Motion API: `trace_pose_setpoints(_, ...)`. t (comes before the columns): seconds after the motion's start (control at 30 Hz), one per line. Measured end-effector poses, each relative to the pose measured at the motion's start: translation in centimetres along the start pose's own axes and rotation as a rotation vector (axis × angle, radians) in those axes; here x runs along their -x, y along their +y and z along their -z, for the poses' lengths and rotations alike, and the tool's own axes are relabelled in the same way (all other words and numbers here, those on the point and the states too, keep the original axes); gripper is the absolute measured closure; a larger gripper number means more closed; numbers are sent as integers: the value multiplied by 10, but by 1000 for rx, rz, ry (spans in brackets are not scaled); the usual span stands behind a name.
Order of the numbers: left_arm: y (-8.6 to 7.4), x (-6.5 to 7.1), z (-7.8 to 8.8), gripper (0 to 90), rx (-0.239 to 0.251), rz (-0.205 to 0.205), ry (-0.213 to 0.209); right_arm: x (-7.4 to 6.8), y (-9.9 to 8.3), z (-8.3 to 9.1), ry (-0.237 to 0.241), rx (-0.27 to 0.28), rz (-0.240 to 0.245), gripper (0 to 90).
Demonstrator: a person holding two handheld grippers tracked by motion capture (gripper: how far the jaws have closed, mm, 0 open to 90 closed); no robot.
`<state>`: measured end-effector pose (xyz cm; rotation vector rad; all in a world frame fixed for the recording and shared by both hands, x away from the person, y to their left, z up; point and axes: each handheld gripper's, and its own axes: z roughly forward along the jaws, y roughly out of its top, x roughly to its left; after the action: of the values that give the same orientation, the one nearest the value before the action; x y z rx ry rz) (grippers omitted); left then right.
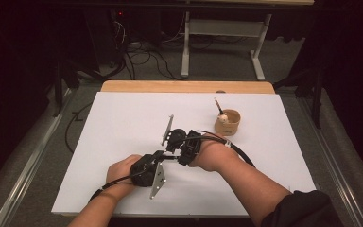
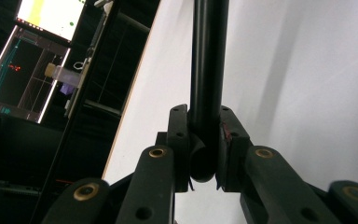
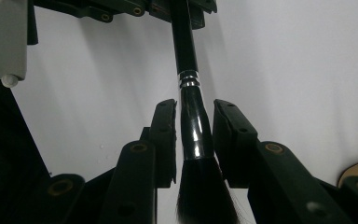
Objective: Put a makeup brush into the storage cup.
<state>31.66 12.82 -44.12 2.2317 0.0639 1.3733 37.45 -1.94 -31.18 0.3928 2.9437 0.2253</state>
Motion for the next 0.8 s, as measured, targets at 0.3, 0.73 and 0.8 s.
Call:
trace_pose_setpoints(0.3,0,-1,1,785,2,7,-5,-1,2,1,2,-2,9,651)
trace_pose_setpoints(0.73,0,-1,0,786,3,19,-2,6,-9,14,-25,11,-3,376)
trace_pose_setpoints(0.8,-1,-2,0,786,4,22,-3,7,-12,17,-37,18,-5,327)
